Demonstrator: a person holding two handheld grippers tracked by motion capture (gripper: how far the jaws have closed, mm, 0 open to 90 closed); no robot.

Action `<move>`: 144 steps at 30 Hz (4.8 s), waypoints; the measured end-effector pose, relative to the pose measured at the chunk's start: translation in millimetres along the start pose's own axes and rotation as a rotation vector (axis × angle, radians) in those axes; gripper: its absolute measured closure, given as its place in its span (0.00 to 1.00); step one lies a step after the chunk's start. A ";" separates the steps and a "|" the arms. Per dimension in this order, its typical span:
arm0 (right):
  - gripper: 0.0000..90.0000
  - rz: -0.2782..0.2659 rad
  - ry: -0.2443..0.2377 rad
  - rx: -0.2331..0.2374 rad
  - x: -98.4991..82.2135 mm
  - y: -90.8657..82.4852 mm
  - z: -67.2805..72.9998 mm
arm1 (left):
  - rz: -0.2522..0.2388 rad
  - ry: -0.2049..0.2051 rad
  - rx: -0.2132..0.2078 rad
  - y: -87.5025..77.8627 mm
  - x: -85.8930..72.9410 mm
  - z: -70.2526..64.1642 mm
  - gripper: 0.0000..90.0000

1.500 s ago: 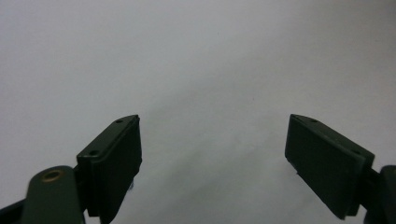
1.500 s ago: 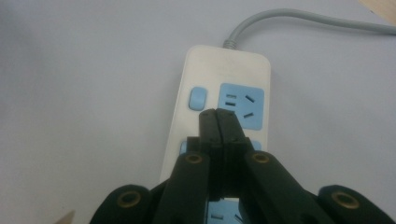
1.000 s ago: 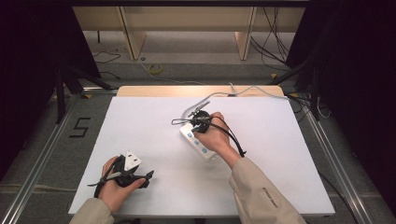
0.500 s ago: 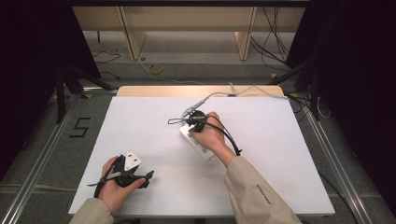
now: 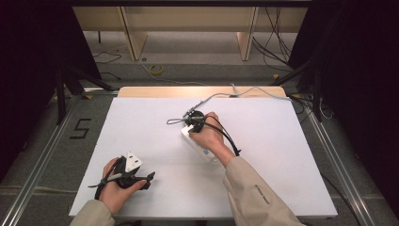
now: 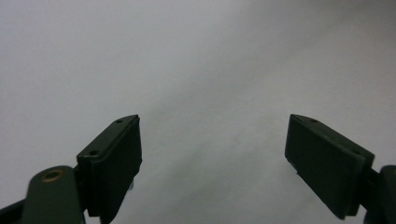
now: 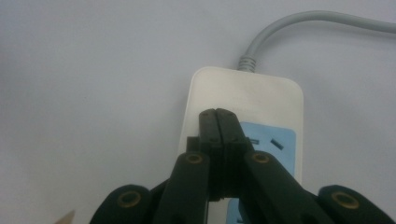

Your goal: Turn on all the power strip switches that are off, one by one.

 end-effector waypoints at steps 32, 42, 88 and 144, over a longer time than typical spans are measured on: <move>1.00 0.029 -0.012 -0.033 2.8 4.3 4.7 | 0.001 0.003 0.000 0.8 0.5 -1.2 0.20; 1.00 0.027 -0.012 -0.033 1.9 4.1 4.7 | 0.003 0.001 0.000 0.6 -0.1 -0.7 0.20; 1.00 0.049 0.009 0.009 -19.4 -34.9 -9.4 | 0.003 -0.005 0.003 0.3 -1.1 -1.1 0.21; 1.00 0.136 -0.016 0.046 -57.7 -42.7 2.9 | 0.006 -0.003 0.004 0.1 -1.2 -1.4 0.21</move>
Point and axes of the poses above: each handheld gripper's, and its own axes: y roughly forward along the jaws, x roughly out of its top, z roughly to its left, the point moved 3 cm from there along y, roughly forward along the jaws, and after that the axes turned 9 degrees about -x, right-handed, at the moved point
